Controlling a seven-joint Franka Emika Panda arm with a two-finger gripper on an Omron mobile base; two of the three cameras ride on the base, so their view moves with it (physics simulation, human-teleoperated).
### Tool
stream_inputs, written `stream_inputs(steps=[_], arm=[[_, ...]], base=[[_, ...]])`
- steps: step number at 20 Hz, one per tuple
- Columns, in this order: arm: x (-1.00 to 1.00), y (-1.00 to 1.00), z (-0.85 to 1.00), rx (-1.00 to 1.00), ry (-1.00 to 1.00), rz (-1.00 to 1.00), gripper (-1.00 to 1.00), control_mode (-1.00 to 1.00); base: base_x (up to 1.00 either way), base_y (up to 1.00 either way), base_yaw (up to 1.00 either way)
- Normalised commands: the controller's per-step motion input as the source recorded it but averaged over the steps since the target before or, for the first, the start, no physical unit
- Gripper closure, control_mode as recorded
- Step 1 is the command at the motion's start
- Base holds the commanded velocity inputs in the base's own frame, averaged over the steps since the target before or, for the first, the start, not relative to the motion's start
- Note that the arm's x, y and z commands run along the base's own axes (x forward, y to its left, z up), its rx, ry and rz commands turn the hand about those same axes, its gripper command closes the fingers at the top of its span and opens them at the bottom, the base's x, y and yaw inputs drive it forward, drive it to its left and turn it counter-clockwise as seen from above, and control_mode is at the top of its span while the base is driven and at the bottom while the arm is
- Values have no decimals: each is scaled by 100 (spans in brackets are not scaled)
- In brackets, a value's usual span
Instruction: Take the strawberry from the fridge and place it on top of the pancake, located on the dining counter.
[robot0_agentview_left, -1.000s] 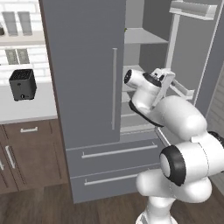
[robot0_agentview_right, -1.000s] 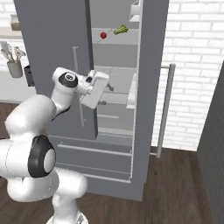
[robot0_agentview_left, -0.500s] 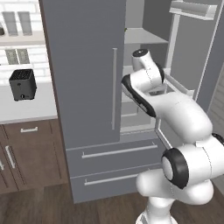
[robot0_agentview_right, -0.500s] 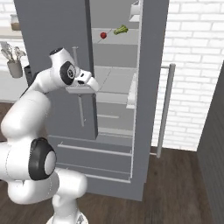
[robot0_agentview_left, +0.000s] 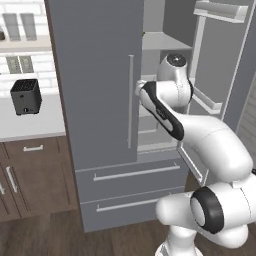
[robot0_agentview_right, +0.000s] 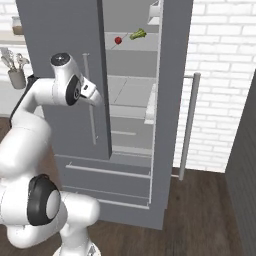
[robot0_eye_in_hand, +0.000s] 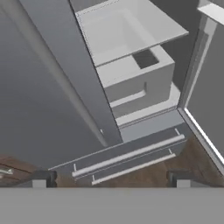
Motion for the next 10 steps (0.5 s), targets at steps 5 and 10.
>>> stream_inputs(steps=[5,10], arm=[[16,39,50,-13,-1,27,-100,-100],[40,47,17,-30,-15,20,-100,-100]], base=[[0,0,0],[0,0,0]])
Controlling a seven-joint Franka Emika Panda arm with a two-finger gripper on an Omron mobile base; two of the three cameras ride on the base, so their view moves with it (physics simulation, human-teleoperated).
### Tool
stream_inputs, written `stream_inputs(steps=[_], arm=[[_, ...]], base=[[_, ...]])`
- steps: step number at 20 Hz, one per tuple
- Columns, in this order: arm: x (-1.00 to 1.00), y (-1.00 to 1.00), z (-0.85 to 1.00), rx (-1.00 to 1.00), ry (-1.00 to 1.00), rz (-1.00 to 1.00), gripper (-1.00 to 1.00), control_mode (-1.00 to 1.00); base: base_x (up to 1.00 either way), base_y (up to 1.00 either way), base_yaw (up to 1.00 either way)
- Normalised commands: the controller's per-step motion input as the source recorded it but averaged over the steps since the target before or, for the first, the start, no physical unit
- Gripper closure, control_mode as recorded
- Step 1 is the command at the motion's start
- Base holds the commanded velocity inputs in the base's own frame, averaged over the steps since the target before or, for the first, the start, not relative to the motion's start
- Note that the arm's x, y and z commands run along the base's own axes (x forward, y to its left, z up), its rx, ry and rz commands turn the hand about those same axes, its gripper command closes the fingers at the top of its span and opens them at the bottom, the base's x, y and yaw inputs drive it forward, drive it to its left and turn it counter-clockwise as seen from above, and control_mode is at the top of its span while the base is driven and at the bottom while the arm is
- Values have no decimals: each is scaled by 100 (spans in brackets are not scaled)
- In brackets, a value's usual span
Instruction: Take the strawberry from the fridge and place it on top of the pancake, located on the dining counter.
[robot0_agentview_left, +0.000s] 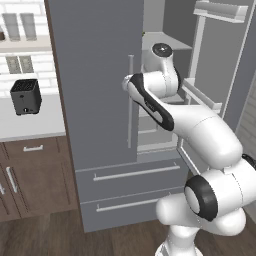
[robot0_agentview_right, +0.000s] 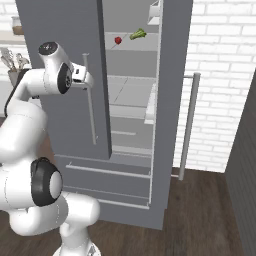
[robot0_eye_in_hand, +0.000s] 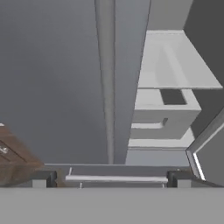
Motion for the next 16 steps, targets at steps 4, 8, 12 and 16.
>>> stream_inputs(steps=[4,8,12,16], arm=[[39,23,2,-23,-9,5,-100,-100],[28,2,-18,-4,-6,-8,-100,-100],[55,-9,-11,1,-3,-7,-100,-100],[59,-11,0,0,0,0,-100,-100]], base=[[0,0,0],[0,0,0],[0,0,0],[0,0,0]])
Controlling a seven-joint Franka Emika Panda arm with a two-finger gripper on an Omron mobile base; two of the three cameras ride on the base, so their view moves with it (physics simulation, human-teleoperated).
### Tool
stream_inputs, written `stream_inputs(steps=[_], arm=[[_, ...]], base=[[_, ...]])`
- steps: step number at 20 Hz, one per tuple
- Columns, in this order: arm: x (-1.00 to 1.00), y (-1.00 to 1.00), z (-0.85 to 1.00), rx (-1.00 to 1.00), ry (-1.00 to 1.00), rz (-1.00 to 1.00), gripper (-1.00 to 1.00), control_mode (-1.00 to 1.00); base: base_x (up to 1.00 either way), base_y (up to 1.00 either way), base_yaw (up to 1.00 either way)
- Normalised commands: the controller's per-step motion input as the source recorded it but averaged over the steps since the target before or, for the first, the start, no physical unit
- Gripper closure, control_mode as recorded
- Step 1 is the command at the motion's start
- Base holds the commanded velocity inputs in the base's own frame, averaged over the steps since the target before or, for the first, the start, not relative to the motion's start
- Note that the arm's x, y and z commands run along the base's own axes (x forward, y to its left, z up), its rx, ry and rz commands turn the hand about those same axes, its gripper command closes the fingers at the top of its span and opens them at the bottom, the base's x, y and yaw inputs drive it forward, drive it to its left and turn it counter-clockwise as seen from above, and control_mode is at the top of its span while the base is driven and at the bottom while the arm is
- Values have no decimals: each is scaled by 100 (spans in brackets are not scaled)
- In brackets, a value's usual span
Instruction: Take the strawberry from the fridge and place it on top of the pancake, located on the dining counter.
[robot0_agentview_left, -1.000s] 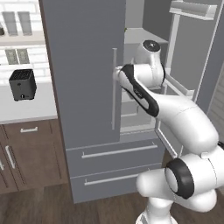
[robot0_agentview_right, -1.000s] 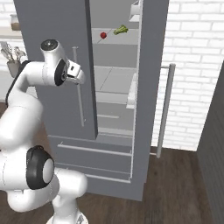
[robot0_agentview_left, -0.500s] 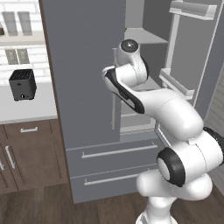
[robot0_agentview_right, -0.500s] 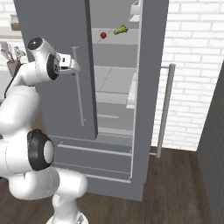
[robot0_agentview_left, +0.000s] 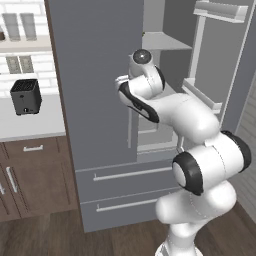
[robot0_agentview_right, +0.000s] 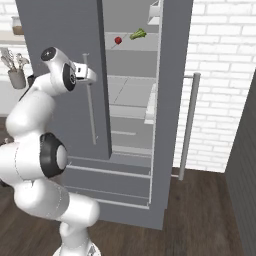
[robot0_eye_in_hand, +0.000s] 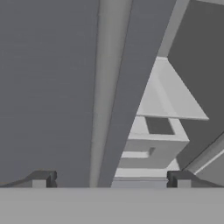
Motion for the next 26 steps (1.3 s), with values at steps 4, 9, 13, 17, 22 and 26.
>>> stream_inputs(steps=[4,9,13,17,22,26], arm=[[60,0,0,0,-2,0,-100,-100],[41,6,-1,0,-9,0,-100,-100],[39,3,-1,-1,-11,0,-100,-100],[41,0,-6,-1,-10,0,-100,-100],[31,0,0,0,-1,0,-100,-100],[28,0,0,0,0,0,-100,-100]], base=[[0,0,0],[0,0,0],[0,0,0],[0,0,0],[0,0,0],[0,0,0]])
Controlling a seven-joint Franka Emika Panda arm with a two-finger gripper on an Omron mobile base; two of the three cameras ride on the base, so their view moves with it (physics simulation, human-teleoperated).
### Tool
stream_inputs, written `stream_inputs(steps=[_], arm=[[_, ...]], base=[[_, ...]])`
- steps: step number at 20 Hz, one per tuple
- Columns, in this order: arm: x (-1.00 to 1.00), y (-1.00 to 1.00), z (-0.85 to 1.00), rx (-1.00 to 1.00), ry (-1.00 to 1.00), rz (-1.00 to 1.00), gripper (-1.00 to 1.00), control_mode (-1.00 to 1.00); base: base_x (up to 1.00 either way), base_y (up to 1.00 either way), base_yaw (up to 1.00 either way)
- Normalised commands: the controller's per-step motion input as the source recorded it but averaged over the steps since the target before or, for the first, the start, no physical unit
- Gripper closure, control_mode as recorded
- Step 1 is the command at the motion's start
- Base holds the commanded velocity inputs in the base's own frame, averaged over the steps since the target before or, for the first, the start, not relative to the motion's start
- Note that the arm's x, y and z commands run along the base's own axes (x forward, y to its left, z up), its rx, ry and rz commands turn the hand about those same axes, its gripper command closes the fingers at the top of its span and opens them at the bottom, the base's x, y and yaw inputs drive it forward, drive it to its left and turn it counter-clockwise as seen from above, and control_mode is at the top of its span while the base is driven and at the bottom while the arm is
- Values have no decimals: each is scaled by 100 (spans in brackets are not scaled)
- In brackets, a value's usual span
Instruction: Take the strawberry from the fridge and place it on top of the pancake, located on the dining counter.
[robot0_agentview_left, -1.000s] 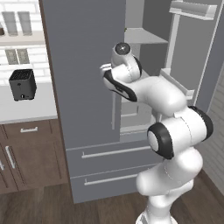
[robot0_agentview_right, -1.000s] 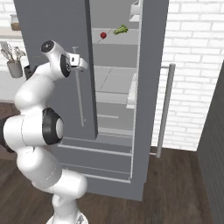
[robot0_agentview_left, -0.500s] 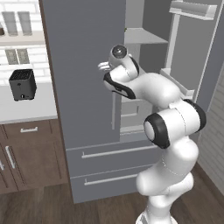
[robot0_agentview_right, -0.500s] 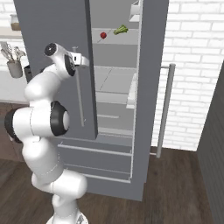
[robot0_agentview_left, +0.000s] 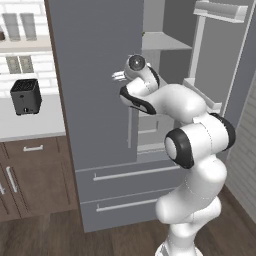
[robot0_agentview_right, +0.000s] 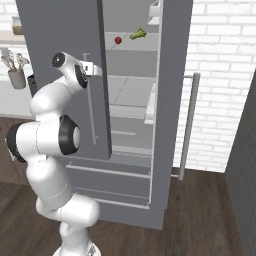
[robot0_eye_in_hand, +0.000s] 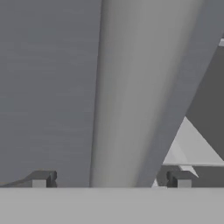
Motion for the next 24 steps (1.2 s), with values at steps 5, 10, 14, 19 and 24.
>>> stream_inputs(steps=[5,10,14,19,24], arm=[[10,0,0,0,0,0,100,-100],[-16,2,0,0,0,-9,100,-100],[-55,17,0,0,-4,-15,100,-100],[-60,38,0,0,-3,-14,100,-100],[-49,72,0,-1,0,-6,100,-100]], base=[[0,0,0],[0,0,0],[0,0,0],[0,0,0],[0,0,0]])
